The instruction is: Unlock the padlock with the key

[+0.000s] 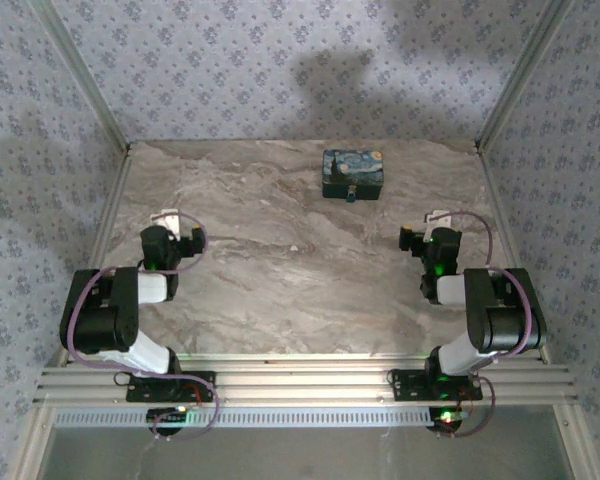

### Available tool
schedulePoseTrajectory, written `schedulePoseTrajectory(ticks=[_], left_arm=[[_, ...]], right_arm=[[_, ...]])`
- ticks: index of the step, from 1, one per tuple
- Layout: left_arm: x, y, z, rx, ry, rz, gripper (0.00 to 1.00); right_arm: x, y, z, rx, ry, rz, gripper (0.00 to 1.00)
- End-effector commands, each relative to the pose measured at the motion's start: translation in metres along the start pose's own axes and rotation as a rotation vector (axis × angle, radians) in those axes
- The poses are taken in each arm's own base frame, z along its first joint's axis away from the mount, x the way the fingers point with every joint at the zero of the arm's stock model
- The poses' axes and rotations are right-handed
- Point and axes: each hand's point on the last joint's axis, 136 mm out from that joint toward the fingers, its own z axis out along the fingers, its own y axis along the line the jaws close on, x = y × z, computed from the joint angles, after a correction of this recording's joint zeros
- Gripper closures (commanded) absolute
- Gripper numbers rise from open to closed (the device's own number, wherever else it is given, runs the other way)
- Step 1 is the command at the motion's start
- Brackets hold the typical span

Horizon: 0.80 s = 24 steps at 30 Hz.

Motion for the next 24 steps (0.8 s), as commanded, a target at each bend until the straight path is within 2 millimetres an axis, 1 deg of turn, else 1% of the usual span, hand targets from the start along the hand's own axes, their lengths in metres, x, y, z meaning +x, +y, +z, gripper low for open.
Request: schedulePoseTrajectory(ticks=[1, 24], left_arm=[[-0.0077, -0.0031, 0.0007, 0.016, -0.017, -0.011, 0.02], [-0.0077, -0.0035, 0.0007, 0.018, -0.017, -0.012, 0.02]], right_arm=[[-0.0070, -0.0011, 0.0014, -0.002, -0.016, 0.008, 0.00], [-0.0068, -0.0014, 0.0013, -0.011, -0.014, 0.013, 0.00]])
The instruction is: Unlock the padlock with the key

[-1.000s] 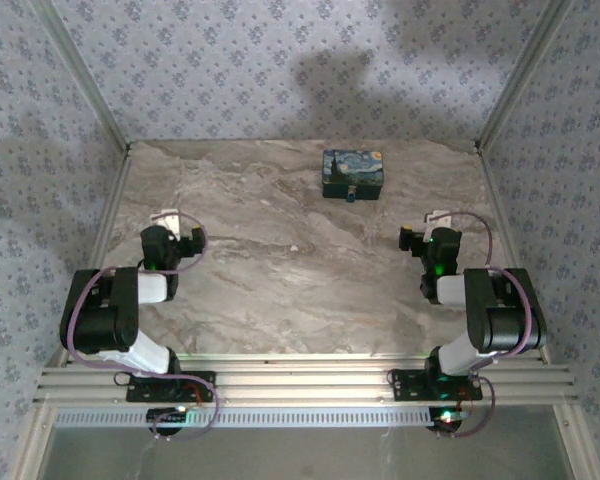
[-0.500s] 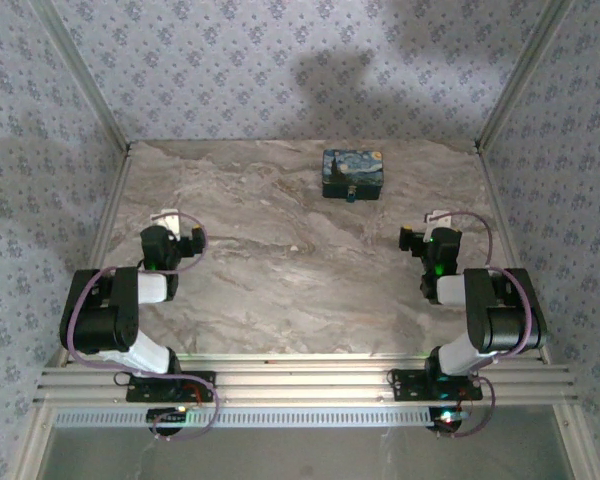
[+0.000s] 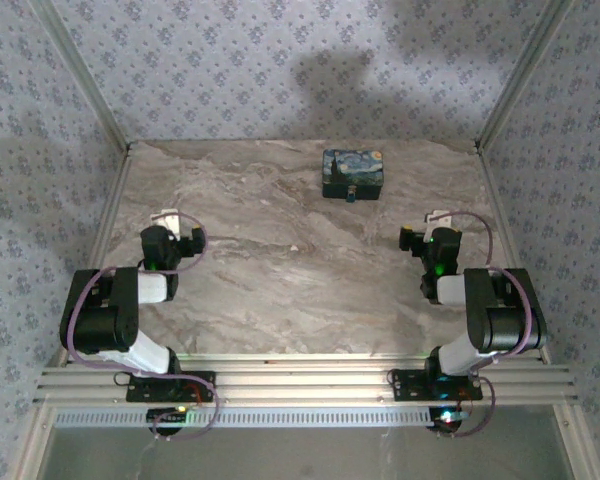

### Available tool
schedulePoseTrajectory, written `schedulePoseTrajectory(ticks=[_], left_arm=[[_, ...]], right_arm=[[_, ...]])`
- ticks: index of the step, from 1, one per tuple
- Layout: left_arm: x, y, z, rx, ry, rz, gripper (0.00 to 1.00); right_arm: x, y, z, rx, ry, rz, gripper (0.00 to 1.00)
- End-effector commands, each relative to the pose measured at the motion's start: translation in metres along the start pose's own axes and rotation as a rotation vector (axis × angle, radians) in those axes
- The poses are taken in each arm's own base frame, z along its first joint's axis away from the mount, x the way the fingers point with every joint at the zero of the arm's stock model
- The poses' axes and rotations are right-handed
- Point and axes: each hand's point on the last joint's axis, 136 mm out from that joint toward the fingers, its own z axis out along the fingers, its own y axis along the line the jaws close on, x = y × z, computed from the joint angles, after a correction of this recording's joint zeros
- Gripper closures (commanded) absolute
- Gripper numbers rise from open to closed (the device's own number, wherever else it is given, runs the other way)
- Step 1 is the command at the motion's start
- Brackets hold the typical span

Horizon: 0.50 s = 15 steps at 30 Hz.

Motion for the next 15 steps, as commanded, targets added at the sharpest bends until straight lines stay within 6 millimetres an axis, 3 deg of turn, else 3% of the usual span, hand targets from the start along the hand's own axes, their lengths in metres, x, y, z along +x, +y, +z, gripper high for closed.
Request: schedulePoseTrajectory(ticks=[1, 7, 12, 15], left_arm=[[-0.008, -0.003, 0.001, 0.017, -0.017, -0.012, 0.02], [-0.007, -0.003, 0.001, 0.018, -0.017, -0.012, 0.02], [-0.026, 0.002, -0.002, -0.013, 0.034, -0.029, 0.02], [-0.039, -0.001, -0.003, 0.000, 0.114, -0.040, 0.02]], right_arm=[[-0.007, -0.001, 0.001, -0.008, -0.015, 0.010, 0.00], [-0.011, 0.003, 0.002, -0.032, -0.004, 0.001, 0.00], [-0.043, 0.004, -0.002, -0.010, 0.121, 0.007, 0.00], [-0.071, 0.014, -0.003, -0.017, 0.209, 0.167, 0.08]])
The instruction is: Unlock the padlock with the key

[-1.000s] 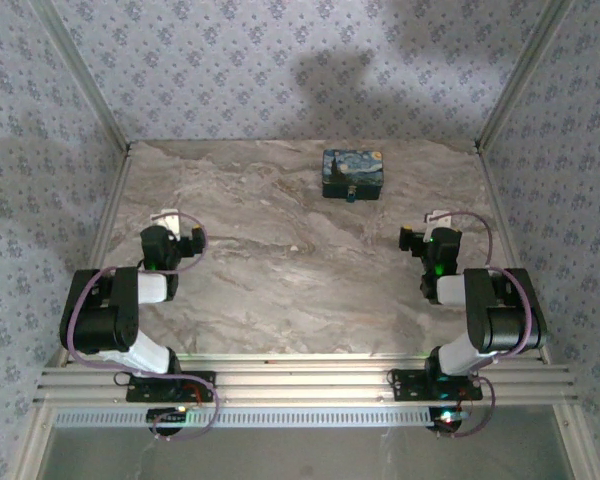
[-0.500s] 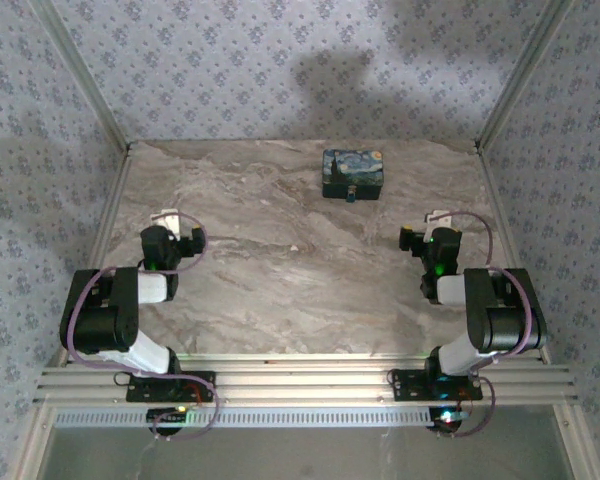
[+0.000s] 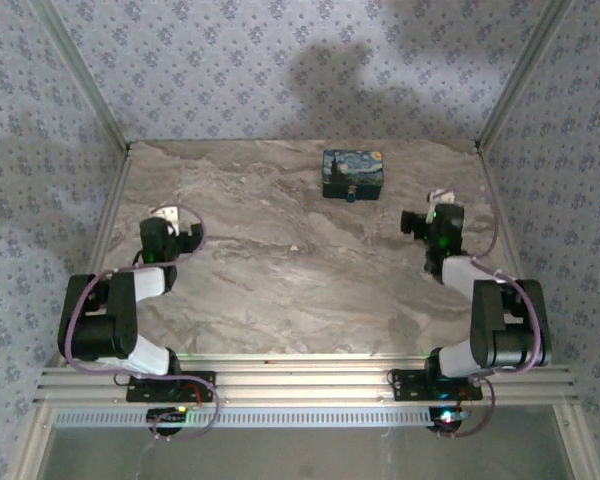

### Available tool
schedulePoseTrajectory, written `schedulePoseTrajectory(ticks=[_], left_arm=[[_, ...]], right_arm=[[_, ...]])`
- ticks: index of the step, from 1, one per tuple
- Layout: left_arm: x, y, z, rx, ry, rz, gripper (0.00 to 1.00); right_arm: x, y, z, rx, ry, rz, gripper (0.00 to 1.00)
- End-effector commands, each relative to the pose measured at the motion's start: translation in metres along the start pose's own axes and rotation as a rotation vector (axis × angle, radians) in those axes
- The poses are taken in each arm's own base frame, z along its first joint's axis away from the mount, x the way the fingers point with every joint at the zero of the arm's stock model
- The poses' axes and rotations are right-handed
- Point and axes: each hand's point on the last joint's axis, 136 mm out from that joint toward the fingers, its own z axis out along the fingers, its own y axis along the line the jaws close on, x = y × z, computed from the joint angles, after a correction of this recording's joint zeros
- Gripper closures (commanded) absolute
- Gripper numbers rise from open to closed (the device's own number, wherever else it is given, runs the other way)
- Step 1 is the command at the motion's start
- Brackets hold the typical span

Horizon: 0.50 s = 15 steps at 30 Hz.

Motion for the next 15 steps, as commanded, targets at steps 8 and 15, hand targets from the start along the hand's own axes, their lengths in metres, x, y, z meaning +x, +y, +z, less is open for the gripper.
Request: schedulePoseTrajectory(ticks=[8, 15], left_arm=[[-0.066, -0.044, -0.003, 0.202, 0.073, -0.252, 0.03], [-0.060, -0.107, 0.013, 0.351, 0.229, -0.281, 0.11]], right_arm=[[-0.072, 0.105, 0.031, 0.002, 0.259, 0.101, 0.11], [-0.079, 0.162, 0.091, 0.054, 0.413, -0.010, 0.09]])
